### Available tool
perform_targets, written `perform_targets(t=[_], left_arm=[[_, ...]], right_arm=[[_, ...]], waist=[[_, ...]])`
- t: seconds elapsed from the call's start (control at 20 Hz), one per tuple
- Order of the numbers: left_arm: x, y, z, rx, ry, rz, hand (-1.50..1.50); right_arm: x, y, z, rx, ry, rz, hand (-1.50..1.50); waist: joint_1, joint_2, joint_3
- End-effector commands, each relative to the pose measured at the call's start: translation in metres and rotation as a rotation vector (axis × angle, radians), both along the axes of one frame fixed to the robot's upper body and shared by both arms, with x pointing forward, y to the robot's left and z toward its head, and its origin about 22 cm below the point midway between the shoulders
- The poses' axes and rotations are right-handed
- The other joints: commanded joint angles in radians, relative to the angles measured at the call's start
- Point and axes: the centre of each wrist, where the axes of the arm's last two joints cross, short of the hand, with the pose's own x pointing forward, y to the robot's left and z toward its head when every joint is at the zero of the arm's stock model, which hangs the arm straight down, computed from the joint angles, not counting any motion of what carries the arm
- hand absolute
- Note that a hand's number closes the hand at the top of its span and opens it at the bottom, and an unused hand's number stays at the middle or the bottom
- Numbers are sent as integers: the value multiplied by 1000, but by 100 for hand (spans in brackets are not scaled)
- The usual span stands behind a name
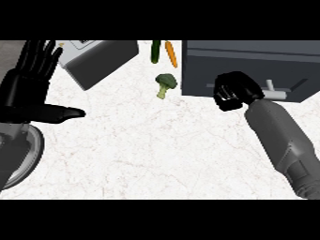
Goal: Pick up the cup, place it into the drawer and close the drawer
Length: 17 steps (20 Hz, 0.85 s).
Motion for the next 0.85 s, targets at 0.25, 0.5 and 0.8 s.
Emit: perform_targets(t=[0.25,0.5,0.8], left_arm=[[-2,7,-7,-8,12,-62,-150],[-2,-6,-15,-28,18,-76,-150],[-1,-15,-19,-28,17,-73,-150]], right_arm=[[21,-36,39,25,7,-93,150],[25,-49,54,108,-45,-111,150],[22,-58,50,105,-42,-108,150]], waist=[[40,35,5],[43,41,5],[50,45,6]])
